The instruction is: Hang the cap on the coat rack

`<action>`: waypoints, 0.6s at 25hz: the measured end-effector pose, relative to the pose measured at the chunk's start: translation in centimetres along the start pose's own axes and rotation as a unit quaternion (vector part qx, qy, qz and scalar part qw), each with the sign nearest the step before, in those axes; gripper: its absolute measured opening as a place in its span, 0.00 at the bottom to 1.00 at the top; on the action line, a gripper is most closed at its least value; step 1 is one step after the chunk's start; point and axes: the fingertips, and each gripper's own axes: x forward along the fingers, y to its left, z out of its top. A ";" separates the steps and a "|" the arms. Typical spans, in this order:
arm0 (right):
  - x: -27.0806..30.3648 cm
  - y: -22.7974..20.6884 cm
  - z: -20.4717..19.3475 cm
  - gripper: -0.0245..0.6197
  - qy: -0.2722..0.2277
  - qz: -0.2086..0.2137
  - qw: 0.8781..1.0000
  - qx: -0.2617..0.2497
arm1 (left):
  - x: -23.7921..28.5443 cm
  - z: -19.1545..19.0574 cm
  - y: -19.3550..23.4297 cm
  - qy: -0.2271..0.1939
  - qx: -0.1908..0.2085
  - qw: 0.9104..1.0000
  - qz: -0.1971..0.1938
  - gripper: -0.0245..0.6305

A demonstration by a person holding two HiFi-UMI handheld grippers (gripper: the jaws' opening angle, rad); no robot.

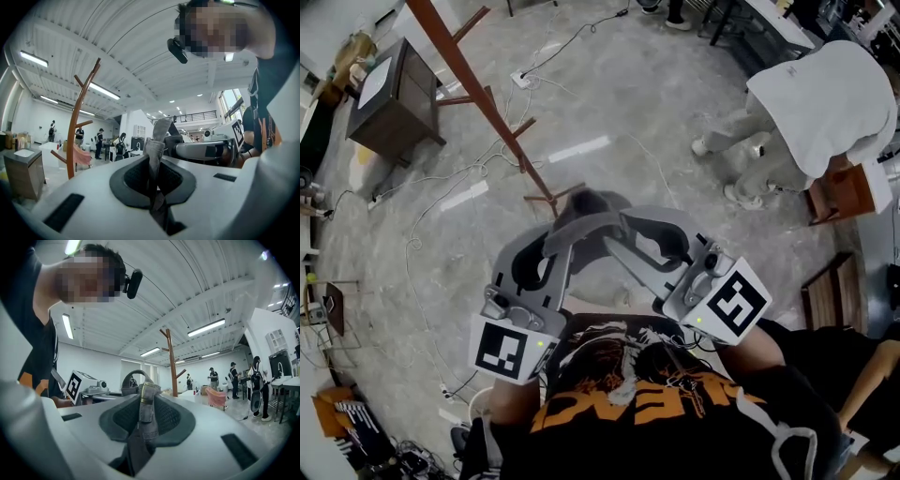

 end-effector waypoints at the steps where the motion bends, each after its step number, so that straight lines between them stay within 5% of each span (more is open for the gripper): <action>1: 0.3 -0.2 -0.3 0.18 0.000 0.000 1.000 0.000 | 0.1 -0.2 0.3 -0.001 -0.006 1.000 0.002 0.08; 15: 8.4 -6.4 0.3 0.18 0.008 -0.012 1.000 -0.009 | 5.2 1.5 9.5 -0.014 -0.008 1.000 -0.013 0.08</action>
